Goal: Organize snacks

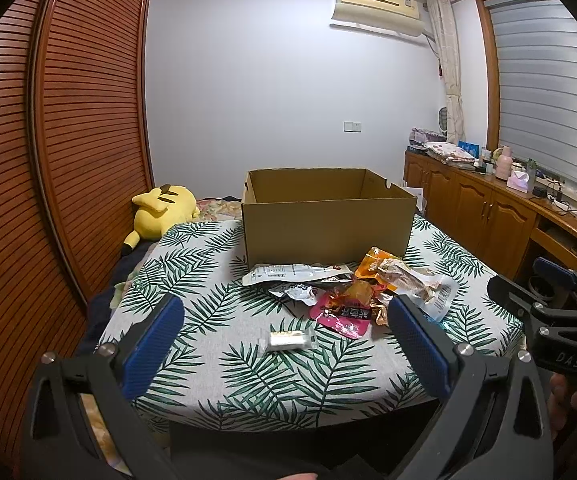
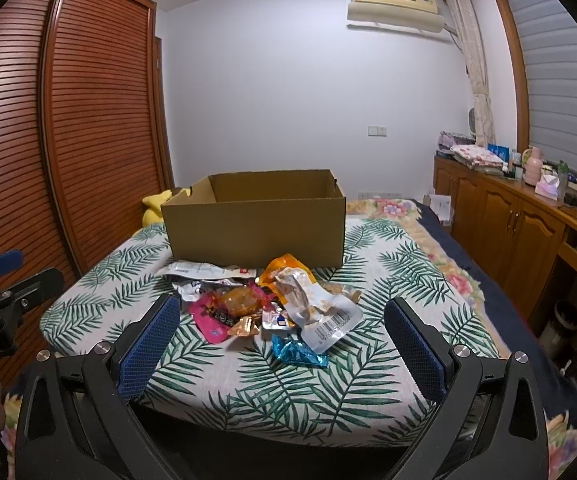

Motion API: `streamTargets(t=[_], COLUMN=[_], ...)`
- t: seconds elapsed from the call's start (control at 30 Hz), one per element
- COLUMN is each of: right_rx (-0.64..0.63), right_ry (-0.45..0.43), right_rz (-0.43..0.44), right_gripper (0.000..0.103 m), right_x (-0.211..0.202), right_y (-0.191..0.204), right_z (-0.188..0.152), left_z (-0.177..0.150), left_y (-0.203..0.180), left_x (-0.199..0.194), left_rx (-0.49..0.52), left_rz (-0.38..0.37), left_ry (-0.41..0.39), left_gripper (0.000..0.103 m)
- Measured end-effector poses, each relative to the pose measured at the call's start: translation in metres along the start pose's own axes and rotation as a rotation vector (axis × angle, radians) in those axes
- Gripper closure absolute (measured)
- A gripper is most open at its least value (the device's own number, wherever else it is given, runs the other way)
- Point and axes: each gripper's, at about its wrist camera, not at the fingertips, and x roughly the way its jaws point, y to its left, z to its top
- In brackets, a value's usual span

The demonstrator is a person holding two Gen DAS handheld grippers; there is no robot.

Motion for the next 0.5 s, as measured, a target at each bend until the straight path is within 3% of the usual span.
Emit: streamTargets(t=[0.5], right_rx=[0.002], right_ry=[-0.001], right_rz=[-0.001], right_gripper=[0.0], right_x=[0.0001], right_y=[-0.0012], right_z=[0.001], left_z=[0.0012], left_y=[-0.0017], left_x=[-0.0013], left_rx=[-0.003], left_rz=[0.002], left_ry=[-0.005], left_gripper=[0.0])
